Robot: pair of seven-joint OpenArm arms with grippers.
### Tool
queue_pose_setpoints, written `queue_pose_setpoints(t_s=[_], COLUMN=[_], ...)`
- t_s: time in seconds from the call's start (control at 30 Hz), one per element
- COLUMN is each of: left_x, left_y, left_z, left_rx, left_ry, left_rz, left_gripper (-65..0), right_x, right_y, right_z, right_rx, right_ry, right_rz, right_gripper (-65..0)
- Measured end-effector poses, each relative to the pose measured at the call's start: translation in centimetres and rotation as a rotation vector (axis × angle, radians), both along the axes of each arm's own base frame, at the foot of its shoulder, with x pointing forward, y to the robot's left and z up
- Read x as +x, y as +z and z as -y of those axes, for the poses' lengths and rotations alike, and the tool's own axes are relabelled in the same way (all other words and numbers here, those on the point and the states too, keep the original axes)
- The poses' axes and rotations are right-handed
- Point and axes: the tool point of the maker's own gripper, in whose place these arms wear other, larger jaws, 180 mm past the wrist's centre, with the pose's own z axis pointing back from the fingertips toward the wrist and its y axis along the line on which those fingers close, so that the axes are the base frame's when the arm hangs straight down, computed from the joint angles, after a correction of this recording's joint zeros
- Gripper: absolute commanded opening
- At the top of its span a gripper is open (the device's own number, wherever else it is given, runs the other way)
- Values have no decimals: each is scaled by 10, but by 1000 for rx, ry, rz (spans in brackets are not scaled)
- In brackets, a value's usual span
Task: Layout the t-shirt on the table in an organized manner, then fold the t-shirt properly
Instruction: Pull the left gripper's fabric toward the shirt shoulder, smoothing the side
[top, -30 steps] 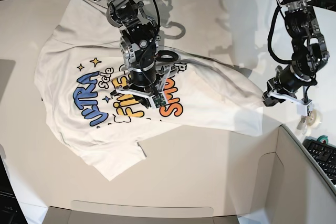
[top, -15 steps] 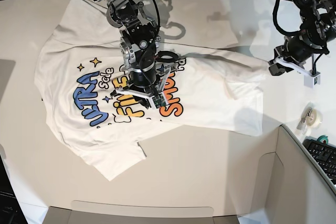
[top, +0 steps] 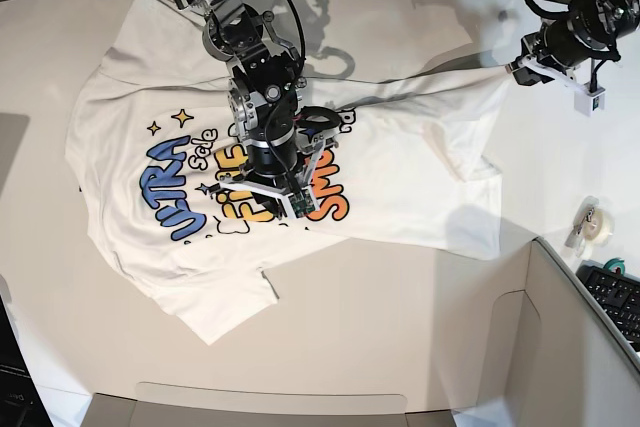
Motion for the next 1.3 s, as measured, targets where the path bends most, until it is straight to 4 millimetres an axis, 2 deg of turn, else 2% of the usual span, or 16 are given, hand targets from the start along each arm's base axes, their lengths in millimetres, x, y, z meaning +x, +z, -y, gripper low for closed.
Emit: queue_pose_setpoints(t_s=[0.2,0.33,0.47,0.7,0.8,0.97,1.03,1.1,1.2,1.3], left_x=[-19,-18,-22,-15,-1,-5,0,21,63,81], left_y=[-6,1,-1,3,10,12,19,30,45,39], left_z=[-13,-31,-35,-35,-34,-41,-51,-50,-31,4], left_rx=[52,128,143,144,139,146,164,164,96,-17], left_ry=[-4,-15,-8,2,5,23,50,54,49,-9], left_rz=[-34,-6,-12,16,58,47,75,132,247,213], left_gripper=[-650,-650,-639,-385,-354,-375,-430,-513,-646,-650], right_x=[-1,-1,-1,-1,-2,-3,-3,-1,4,18], right_y=[-1,0,-1,-1,-3,-4,-4,-2,1,9], right_z=[-1,-1,0,0,1,2,2,3,12,41], right_rx=[2,2,1,2,-2,-6,-6,-7,15,13], right_ry=[0,0,-1,0,-1,-1,-1,-3,-40,-119], right_rz=[-3,-2,-3,-4,-7,-9,-9,-4,-1,20], right_gripper=[-599,-599,-599,-598,-598,-598,-598,-598,-598,-597])
